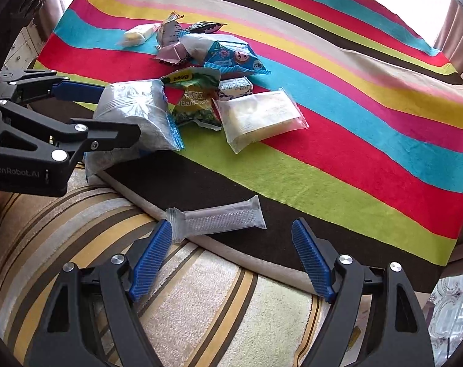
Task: Organize snacks
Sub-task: 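Grasp the clear blue-edged bag with the left gripper while the right grasps a white stick packet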
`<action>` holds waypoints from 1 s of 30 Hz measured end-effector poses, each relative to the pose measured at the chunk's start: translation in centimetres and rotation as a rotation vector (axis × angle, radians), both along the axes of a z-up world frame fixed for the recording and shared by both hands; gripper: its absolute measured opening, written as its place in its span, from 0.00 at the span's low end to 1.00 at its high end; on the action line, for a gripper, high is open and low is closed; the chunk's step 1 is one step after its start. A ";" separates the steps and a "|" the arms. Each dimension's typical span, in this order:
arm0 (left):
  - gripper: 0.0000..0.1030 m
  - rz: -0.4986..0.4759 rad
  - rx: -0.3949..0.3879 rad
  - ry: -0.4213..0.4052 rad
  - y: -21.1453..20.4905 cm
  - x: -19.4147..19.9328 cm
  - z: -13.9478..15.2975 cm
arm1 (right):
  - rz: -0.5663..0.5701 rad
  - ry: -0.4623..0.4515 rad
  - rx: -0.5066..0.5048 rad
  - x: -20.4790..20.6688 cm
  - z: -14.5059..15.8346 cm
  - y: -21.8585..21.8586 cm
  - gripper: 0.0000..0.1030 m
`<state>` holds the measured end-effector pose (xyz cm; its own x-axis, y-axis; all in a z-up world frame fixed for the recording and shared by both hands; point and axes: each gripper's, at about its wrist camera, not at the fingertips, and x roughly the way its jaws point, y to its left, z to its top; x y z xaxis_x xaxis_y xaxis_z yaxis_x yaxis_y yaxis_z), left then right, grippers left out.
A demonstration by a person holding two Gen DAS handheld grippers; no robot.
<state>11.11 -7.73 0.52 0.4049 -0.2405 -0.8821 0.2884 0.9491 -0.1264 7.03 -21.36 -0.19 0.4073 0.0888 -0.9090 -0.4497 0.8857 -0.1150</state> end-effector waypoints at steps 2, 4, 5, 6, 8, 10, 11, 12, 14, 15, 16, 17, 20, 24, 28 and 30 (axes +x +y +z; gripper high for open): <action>0.76 -0.001 -0.007 0.005 0.2 0.1 -0.2 | -0.009 0.002 0.011 0.3 -0.1 -0.2 0.74; 0.76 0.000 -0.013 0.011 0.2 0.1 -0.4 | -0.009 0.014 0.022 0.6 -0.3 -0.3 0.73; 0.76 0.001 -0.014 0.013 0.3 0.2 -0.5 | -0.005 0.014 0.022 0.6 -0.4 -0.2 0.73; 0.76 0.001 -0.017 0.015 0.4 0.2 -0.5 | 0.002 0.014 0.022 0.5 -0.4 -0.2 0.71; 0.76 0.002 -0.018 0.018 0.4 0.2 -0.6 | 0.017 0.022 0.028 0.7 -0.5 0.0 0.67; 0.76 0.002 -0.017 0.022 0.3 0.2 -0.8 | 0.015 0.034 0.052 0.8 -0.6 -0.2 0.65; 0.76 0.002 -0.016 0.024 0.3 0.2 -0.9 | 0.010 0.041 0.068 0.9 -0.7 -0.4 0.64; 0.75 0.001 -0.014 0.026 0.3 0.3 -1.0 | 0.004 0.047 0.080 1.0 -0.7 -0.6 0.64; 0.71 -0.003 -0.012 0.030 0.1 0.3 -1.1 | -0.007 0.041 0.081 1.0 -0.6 -0.8 0.63; 0.70 -0.003 -0.010 0.033 0.1 0.4 -1.1 | -0.013 0.031 0.077 0.9 -0.5 -0.8 0.63; 0.70 -0.002 -0.010 0.035 0.2 0.4 -1.1 | -0.018 0.017 0.072 0.7 -0.3 -0.9 0.68; 0.70 -0.001 -0.011 0.036 0.2 0.4 -1.2 | -0.028 -0.002 0.063 0.6 -0.1 -1.0 0.69; 0.70 0.000 -0.011 0.036 0.2 0.3 -1.1 | -0.057 -0.036 0.066 0.2 0.5 -1.4 0.76; 0.70 -0.002 -0.008 0.036 0.2 0.3 -1.1 | -0.092 -0.021 0.088 0.2 0.5 -2.2 0.77; 0.70 -0.003 -0.007 0.034 0.2 0.3 -1.2 | -0.092 -0.025 0.120 -0.2 0.9 -2.5 0.78; 0.64 -0.004 0.002 0.027 0.1 0.2 -1.2 | -0.066 -0.026 0.118 -0.3 0.9 -2.0 0.78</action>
<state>11.35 -7.68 -0.71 0.3801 -0.2400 -0.8932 0.2885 0.9483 -0.1320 6.72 -23.33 0.73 0.4388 0.1662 -0.8831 -0.3879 0.9215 -0.0193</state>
